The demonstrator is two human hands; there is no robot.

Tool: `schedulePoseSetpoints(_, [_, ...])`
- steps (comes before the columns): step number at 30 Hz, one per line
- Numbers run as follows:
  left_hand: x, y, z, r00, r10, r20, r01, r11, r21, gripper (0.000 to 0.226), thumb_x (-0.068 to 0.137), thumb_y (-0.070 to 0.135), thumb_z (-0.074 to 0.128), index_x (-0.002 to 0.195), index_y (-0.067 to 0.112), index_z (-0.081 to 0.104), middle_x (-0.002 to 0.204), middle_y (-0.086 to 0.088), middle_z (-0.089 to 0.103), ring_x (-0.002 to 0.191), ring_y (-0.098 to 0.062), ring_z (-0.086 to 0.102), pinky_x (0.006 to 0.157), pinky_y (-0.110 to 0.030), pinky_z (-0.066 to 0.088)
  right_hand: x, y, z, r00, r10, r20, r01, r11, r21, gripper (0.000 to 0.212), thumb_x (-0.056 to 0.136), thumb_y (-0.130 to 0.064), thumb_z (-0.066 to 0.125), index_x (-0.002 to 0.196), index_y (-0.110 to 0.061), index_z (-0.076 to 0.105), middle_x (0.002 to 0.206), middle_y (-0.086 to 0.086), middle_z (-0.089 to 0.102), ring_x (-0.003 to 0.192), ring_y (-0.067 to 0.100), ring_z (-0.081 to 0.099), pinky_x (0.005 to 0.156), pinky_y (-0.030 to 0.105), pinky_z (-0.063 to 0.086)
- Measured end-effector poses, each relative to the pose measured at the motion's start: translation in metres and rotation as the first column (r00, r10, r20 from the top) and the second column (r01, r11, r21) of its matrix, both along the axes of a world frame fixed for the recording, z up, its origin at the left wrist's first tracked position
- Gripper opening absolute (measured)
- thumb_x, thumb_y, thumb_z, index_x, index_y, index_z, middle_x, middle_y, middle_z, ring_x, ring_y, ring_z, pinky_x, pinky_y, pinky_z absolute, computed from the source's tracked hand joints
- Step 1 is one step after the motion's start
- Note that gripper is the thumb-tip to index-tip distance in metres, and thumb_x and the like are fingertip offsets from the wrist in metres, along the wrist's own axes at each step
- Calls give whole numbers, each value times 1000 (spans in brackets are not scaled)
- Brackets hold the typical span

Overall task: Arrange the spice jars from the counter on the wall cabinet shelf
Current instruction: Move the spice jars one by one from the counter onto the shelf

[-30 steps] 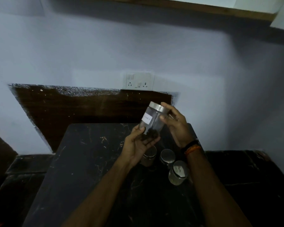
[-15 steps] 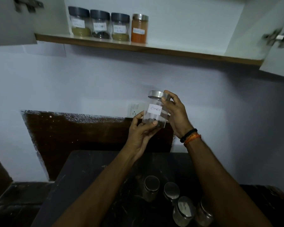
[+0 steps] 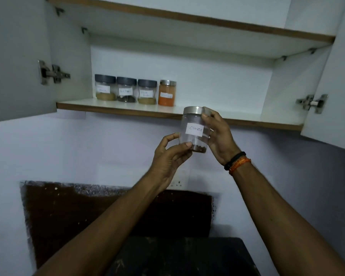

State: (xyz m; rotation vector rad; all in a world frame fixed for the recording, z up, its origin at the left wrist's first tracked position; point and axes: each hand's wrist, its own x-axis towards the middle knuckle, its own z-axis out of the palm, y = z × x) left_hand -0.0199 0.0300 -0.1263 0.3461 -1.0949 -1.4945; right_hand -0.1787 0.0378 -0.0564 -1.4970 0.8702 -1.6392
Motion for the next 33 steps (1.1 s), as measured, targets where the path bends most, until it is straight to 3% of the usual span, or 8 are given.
schedulePoseSetpoints(8, [0,-20,62,971,167,170,-124,964,-237,61,76,14,84,129,10,55,116,-18,71,113,-32,68,103,-48,52,-6,-16,59,1000,17,-1,-17,996,-91,37,92,-32,63,128,-23,61,117,2,67,107,23,62,90,45,55])
schedulePoseSetpoints(15, [-2,-46,111,921,254,295,-141,924,-355,68,67,25,87,127,18,53,115,-15,72,112,-26,68,102,-48,52,-13,-34,105,993,-50,-109,37,992,-121,46,89,-44,68,127,-20,60,121,7,66,109,24,64,100,53,53])
schedulePoseSetpoints(22, [-5,-77,127,926,204,317,-87,934,-346,60,76,13,85,127,13,53,120,-20,68,118,-30,65,105,-48,50,-23,-57,120,988,-68,-139,51,991,-122,45,94,-41,64,131,-17,58,129,11,63,117,31,61,101,53,52])
schedulePoseSetpoints(27, [-11,-98,130,917,186,351,-62,940,-337,59,73,18,84,124,15,54,124,-23,66,118,-33,64,105,-50,50,-32,-74,121,986,-70,-154,53,993,-109,47,94,-42,64,132,-17,58,128,10,64,115,30,62,98,48,55])
schedulePoseSetpoints(29, [-12,-104,131,842,282,459,-79,907,-413,59,80,28,83,129,18,52,128,-16,66,119,-28,63,104,-47,51,-35,-81,120,986,-85,-145,69,991,-111,45,92,-42,67,128,-16,61,124,9,66,111,29,64,93,45,57])
schedulePoseSetpoints(30, [-12,-107,132,748,390,536,-96,864,-494,62,82,39,80,133,20,51,131,-10,65,119,-22,62,101,-41,53,-36,-85,120,985,-99,-143,83,990,-114,46,91,-41,68,127,-14,61,122,8,67,109,28,64,90,43,57])
schedulePoseSetpoints(33, [-10,-122,136,291,700,652,22,677,-736,72,86,64,63,140,18,50,137,-3,61,122,-19,59,96,-34,52,-44,-102,117,979,-136,-152,122,988,-99,48,89,-40,71,125,-10,61,126,10,66,112,30,64,90,43,55])
